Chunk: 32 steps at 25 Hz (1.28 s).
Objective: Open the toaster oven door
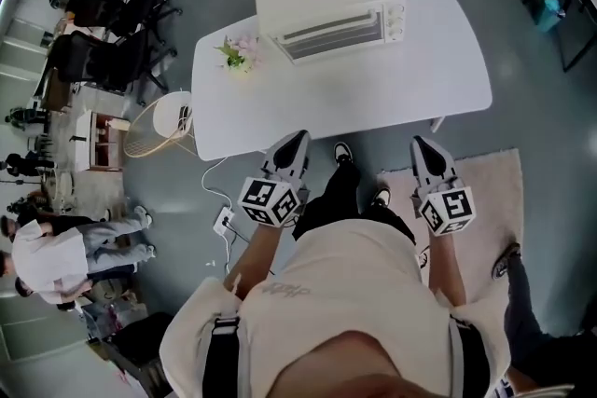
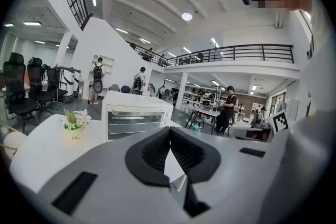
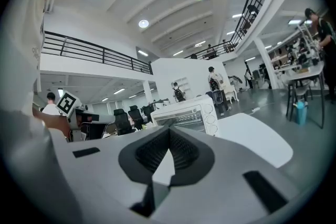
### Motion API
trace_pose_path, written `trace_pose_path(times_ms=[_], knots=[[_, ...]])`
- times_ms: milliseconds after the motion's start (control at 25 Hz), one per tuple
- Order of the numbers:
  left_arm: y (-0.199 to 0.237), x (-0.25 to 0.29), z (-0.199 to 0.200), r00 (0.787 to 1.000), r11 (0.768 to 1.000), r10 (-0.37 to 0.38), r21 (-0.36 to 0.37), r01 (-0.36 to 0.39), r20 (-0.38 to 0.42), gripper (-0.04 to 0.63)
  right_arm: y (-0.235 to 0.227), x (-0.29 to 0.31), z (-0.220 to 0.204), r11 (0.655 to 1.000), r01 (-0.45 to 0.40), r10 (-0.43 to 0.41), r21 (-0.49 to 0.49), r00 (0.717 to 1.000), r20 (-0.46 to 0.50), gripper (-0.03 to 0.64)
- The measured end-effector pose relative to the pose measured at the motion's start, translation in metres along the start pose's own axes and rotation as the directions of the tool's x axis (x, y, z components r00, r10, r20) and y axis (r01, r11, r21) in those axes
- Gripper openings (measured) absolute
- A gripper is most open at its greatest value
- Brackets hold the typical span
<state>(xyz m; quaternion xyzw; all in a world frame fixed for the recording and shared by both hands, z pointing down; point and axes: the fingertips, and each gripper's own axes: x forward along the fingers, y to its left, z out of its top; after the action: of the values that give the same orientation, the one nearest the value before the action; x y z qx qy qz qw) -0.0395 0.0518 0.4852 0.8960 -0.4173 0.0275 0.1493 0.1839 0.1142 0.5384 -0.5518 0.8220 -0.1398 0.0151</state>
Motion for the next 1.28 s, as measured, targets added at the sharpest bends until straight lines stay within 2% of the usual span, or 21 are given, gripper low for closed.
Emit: trace_pose_path(times_ms=[240, 440, 560, 760, 1040, 1280], knots=[[0.021, 0.040, 0.000, 0.999, 0.999, -0.036, -0.030, 0.036, 0.003, 0.020, -0.010, 0.036, 0.009, 1.000, 0.002, -0.003, -0.030, 0.999, -0.036, 0.006], [0.055, 0.067, 0.016, 0.999, 0.999, -0.035, -0.039, 0.036, 0.032, 0.020, -0.011, 0.089, 0.035, 0.996, -0.038, 0.034, -0.079, 0.998, -0.048, 0.006], [0.076, 0.079, 0.029, 0.998, 0.999, -0.030, -0.024, 0.032, 0.057, 0.020, -0.013, 0.124, 0.056, 0.997, -0.052, 0.051, -0.064, 0.998, -0.028, 0.006], [0.117, 0.104, 0.050, 0.995, 0.999, -0.032, -0.004, 0.033, 0.095, 0.020, -0.016, 0.180, 0.083, 0.988, -0.060, 0.058, -0.143, 0.998, -0.019, 0.006], [0.155, 0.126, 0.063, 0.994, 0.999, -0.042, 0.015, 0.041, 0.105, 0.020, -0.017, 0.227, 0.089, 0.983, -0.060, 0.052, -0.176, 0.998, -0.048, 0.006], [0.178, 0.137, 0.065, 0.996, 1.000, -0.009, 0.007, 0.008, 0.086, 0.020, -0.019, 0.267, 0.084, 0.982, -0.080, 0.056, -0.173, 0.988, -0.143, 0.006]])
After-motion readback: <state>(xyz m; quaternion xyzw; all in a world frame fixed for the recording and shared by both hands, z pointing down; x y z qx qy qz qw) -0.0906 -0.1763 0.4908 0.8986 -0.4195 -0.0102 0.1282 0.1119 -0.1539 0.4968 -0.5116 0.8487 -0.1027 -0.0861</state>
